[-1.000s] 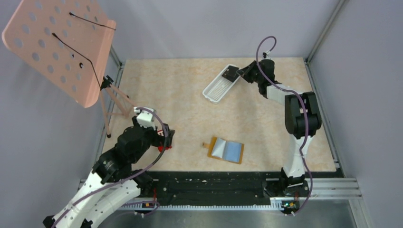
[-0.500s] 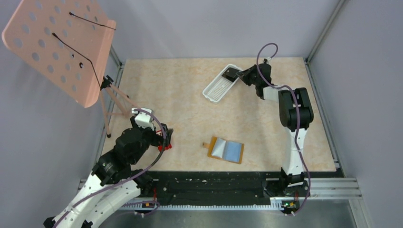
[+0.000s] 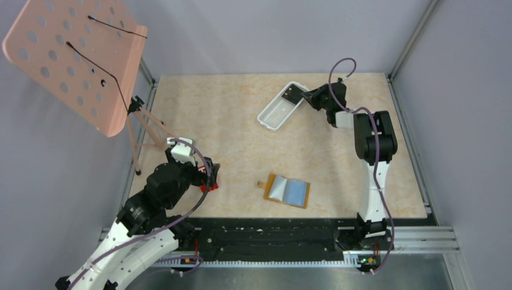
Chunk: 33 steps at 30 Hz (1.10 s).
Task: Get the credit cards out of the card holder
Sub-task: Place the credit card in the storage box.
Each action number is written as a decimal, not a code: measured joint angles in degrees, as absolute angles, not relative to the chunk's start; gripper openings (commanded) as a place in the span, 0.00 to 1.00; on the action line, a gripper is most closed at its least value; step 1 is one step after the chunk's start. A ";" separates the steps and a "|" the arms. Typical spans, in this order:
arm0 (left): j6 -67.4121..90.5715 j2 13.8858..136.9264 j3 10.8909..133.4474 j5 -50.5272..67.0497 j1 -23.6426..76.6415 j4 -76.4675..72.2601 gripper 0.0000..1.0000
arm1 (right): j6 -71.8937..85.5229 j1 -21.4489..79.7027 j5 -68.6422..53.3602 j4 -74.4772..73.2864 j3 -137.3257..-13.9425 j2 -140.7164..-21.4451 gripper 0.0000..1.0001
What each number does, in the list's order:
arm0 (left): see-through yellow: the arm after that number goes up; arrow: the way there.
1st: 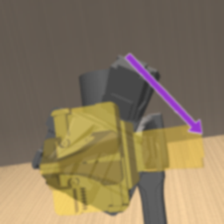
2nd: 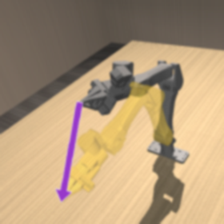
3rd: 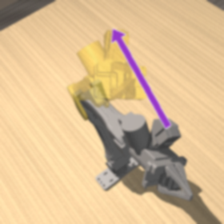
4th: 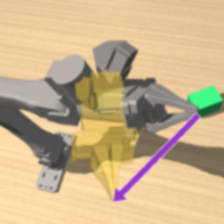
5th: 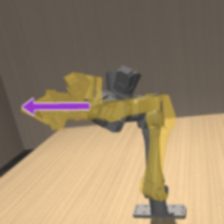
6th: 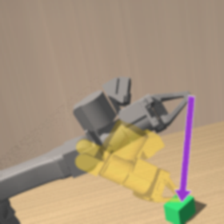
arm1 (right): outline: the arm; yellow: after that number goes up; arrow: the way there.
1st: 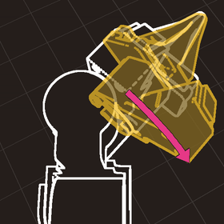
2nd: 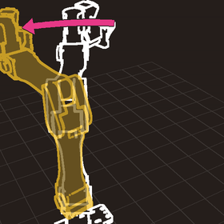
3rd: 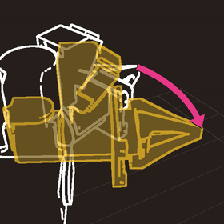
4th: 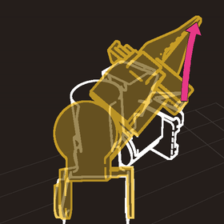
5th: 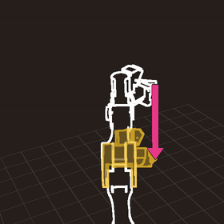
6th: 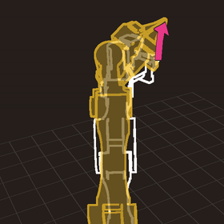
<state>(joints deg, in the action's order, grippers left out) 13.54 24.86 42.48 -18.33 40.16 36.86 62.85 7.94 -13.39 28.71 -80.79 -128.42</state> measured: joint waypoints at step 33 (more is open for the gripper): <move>13.54 23.81 42.48 -18.35 40.16 36.84 0.94 | -5.58 15.00 -20.67 2.70 -99.35 -128.09 0.00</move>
